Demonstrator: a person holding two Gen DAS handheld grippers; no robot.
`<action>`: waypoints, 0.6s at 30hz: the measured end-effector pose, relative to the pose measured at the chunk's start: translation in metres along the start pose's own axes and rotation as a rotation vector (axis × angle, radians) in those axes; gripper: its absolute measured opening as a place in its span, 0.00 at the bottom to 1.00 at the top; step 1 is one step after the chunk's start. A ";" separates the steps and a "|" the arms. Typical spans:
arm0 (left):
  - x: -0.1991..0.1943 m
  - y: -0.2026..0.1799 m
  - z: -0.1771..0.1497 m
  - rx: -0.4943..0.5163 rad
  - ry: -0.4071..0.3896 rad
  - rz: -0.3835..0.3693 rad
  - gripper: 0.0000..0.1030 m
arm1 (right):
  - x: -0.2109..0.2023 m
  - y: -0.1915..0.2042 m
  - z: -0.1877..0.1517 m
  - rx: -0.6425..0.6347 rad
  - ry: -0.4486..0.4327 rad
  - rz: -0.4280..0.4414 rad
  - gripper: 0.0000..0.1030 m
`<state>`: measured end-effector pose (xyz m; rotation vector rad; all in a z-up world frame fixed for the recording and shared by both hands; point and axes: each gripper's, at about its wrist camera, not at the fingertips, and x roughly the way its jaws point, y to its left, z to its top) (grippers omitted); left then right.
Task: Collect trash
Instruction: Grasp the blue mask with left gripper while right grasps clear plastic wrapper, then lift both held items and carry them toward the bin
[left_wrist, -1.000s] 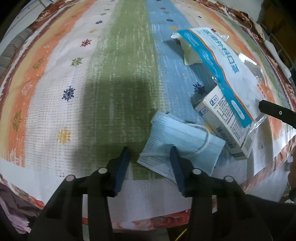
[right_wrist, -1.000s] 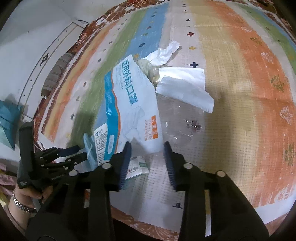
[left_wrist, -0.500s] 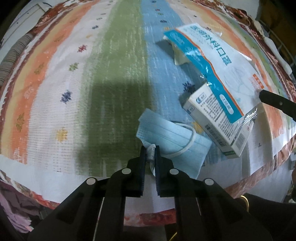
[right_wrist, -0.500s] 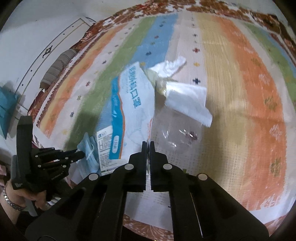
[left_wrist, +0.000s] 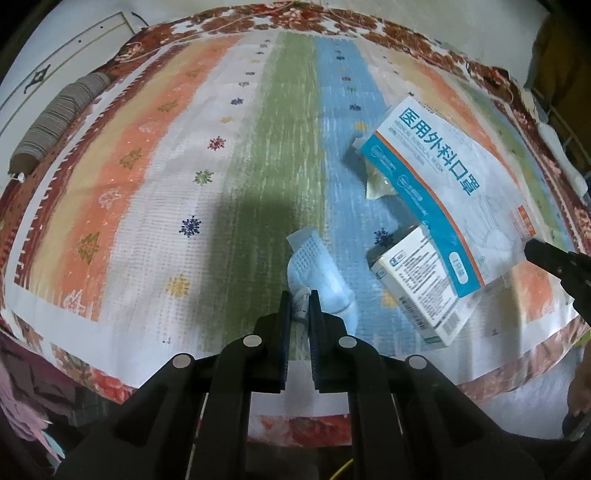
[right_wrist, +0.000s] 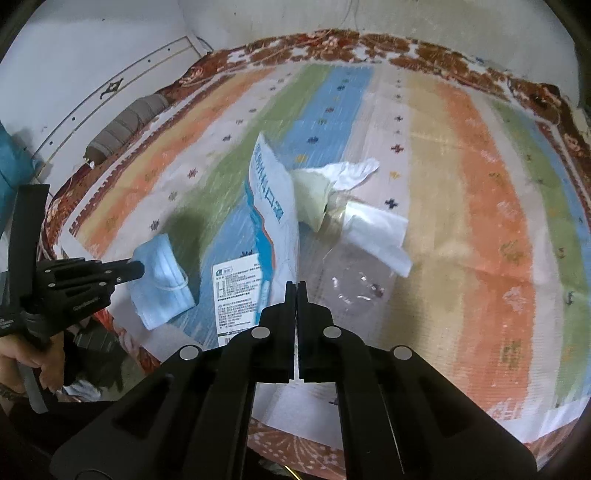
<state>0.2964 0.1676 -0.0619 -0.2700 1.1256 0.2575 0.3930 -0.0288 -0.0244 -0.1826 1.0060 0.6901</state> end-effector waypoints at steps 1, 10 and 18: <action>-0.002 -0.003 0.003 -0.002 -0.007 -0.005 0.08 | -0.004 0.000 0.000 -0.004 -0.008 -0.007 0.00; -0.038 -0.009 0.000 -0.006 -0.080 -0.026 0.08 | -0.035 0.008 -0.009 -0.022 -0.079 -0.059 0.00; -0.054 -0.008 -0.007 -0.017 -0.091 -0.052 0.08 | -0.054 0.018 -0.025 -0.028 -0.091 -0.075 0.00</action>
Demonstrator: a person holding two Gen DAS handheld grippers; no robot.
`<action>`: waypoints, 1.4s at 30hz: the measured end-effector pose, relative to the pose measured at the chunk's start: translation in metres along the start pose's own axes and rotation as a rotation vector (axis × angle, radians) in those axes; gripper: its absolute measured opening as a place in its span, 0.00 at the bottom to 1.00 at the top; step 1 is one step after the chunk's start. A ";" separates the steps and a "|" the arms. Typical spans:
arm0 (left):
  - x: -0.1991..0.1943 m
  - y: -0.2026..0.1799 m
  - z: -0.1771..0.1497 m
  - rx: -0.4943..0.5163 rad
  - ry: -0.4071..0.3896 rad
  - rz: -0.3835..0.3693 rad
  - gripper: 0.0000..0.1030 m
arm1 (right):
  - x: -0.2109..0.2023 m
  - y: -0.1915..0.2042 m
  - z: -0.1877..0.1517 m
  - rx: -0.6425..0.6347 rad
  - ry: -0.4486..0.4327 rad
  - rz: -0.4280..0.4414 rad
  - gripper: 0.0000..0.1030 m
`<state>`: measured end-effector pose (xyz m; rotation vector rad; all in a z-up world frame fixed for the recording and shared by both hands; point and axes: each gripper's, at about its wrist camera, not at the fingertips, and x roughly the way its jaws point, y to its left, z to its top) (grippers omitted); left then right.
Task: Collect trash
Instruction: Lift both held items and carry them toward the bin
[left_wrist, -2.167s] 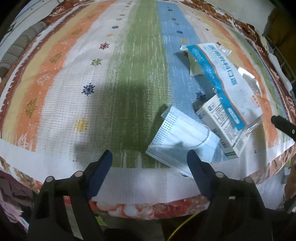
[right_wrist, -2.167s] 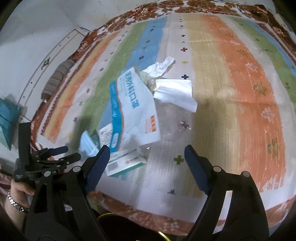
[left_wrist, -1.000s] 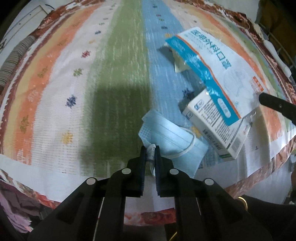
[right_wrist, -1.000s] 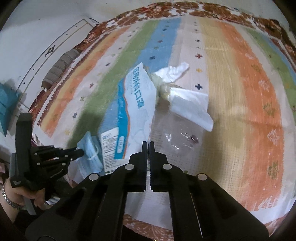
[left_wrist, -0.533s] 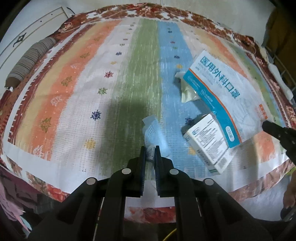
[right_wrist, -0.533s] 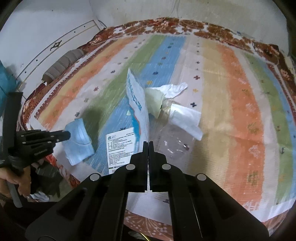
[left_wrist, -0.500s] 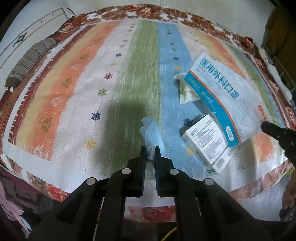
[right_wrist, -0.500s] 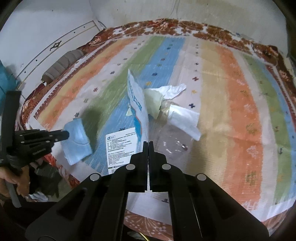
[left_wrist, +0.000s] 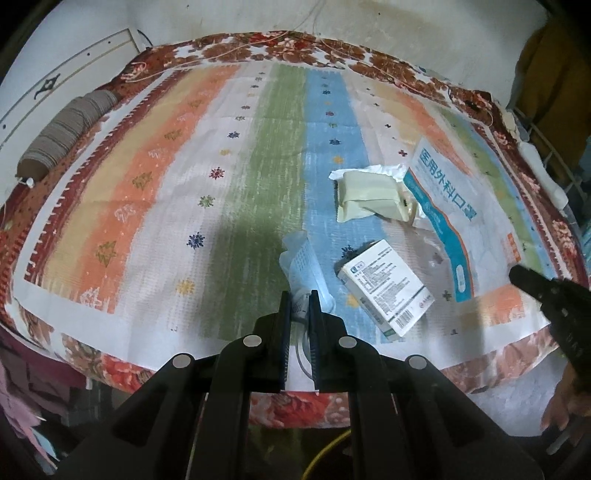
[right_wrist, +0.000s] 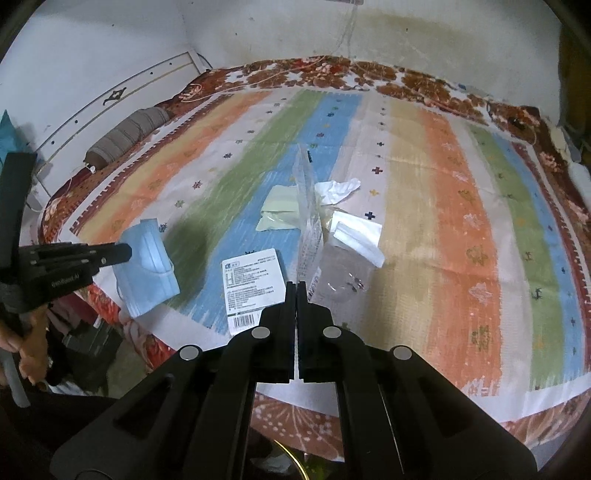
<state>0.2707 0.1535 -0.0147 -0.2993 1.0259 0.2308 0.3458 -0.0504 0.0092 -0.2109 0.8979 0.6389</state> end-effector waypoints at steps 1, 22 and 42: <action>-0.002 0.000 -0.001 -0.005 -0.001 -0.006 0.08 | -0.004 0.002 -0.002 0.000 -0.009 -0.002 0.00; -0.062 -0.013 -0.051 -0.080 -0.088 -0.155 0.08 | -0.071 0.043 -0.056 -0.047 -0.116 -0.011 0.00; -0.081 -0.038 -0.106 -0.052 -0.119 -0.207 0.09 | -0.106 0.050 -0.128 0.001 -0.096 0.043 0.00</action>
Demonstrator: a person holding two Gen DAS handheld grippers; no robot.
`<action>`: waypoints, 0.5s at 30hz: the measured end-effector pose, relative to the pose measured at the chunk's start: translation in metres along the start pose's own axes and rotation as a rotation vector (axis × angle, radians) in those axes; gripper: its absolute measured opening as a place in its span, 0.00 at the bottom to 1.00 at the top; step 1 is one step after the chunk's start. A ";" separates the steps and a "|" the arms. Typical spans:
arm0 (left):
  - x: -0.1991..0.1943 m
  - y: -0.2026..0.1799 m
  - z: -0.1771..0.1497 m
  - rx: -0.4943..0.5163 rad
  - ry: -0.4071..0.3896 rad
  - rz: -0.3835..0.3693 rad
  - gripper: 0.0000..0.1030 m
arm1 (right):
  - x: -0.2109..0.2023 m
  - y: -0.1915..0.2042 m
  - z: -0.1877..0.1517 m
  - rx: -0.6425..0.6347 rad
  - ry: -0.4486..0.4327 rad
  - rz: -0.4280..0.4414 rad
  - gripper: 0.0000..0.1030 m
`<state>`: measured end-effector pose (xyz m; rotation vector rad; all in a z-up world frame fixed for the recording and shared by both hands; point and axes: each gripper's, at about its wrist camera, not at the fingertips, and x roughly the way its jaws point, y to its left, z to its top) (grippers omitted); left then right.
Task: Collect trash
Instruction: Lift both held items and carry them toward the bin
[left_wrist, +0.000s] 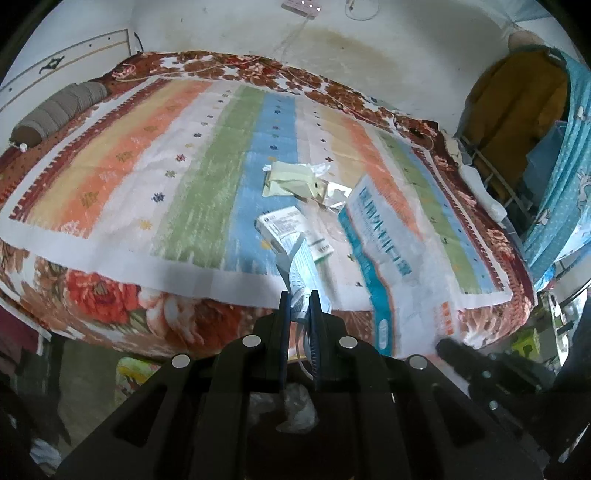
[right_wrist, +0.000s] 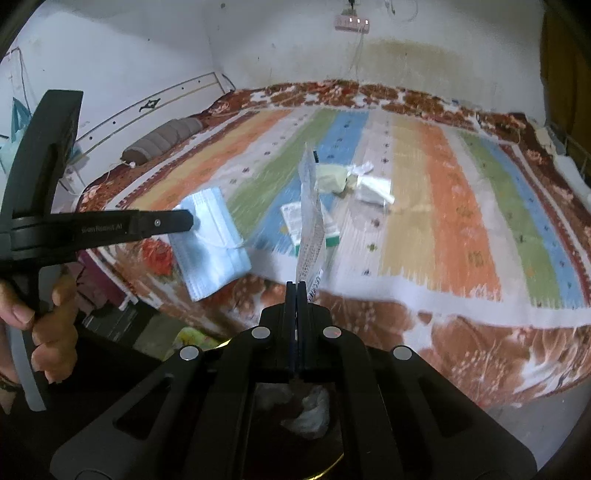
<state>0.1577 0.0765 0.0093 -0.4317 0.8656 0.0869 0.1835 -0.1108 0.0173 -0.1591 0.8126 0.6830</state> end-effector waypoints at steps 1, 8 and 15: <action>0.000 -0.002 -0.005 0.002 0.005 0.002 0.09 | 0.000 0.000 -0.004 0.002 0.006 0.000 0.00; -0.004 -0.015 -0.032 0.048 0.018 0.019 0.09 | -0.010 0.007 -0.026 0.004 0.018 0.027 0.00; -0.009 -0.018 -0.056 0.046 0.026 0.024 0.09 | -0.017 0.016 -0.051 -0.011 0.054 0.041 0.00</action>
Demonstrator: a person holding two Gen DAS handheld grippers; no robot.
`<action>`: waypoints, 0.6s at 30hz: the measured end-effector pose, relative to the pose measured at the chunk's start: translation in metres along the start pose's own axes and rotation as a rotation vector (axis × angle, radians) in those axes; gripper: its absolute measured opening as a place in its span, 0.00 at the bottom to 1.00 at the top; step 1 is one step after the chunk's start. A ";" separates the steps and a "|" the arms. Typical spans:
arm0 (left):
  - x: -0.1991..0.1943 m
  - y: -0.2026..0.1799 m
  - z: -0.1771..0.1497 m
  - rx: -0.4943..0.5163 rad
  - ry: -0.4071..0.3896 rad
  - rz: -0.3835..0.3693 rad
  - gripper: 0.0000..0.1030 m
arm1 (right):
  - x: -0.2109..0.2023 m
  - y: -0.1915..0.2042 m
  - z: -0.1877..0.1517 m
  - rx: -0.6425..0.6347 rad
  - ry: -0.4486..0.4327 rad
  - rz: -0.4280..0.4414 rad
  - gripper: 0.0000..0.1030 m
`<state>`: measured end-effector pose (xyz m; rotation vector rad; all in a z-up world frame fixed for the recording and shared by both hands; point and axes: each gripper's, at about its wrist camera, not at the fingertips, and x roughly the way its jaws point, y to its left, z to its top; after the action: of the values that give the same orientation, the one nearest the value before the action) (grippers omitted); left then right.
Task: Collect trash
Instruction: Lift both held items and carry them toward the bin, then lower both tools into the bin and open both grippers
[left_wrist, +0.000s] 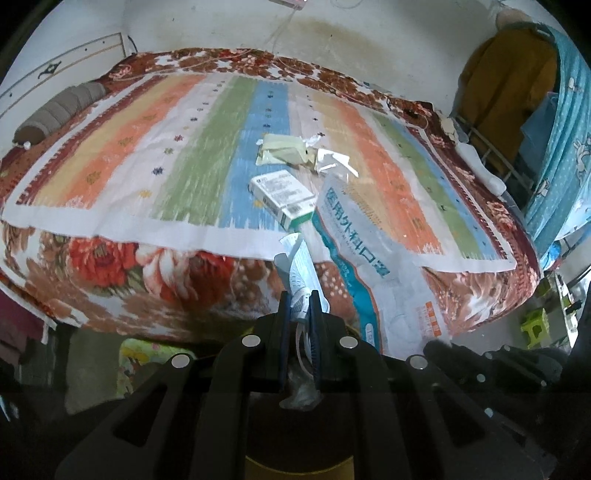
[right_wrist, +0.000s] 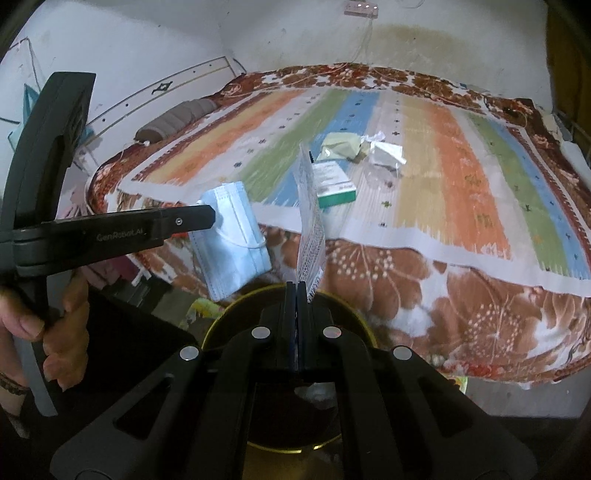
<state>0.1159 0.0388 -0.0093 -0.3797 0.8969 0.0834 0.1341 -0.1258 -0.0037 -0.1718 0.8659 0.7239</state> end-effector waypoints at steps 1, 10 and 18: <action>-0.001 0.000 -0.004 -0.006 0.002 -0.006 0.09 | -0.001 0.001 -0.003 0.001 0.001 0.000 0.00; -0.004 0.000 -0.027 -0.020 0.021 -0.005 0.09 | -0.006 0.007 -0.030 0.039 0.054 0.025 0.00; 0.000 -0.009 -0.049 0.003 0.059 0.003 0.09 | 0.002 0.003 -0.051 0.090 0.140 0.022 0.00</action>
<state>0.0817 0.0132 -0.0342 -0.3799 0.9555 0.0743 0.1006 -0.1437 -0.0378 -0.1340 1.0339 0.6974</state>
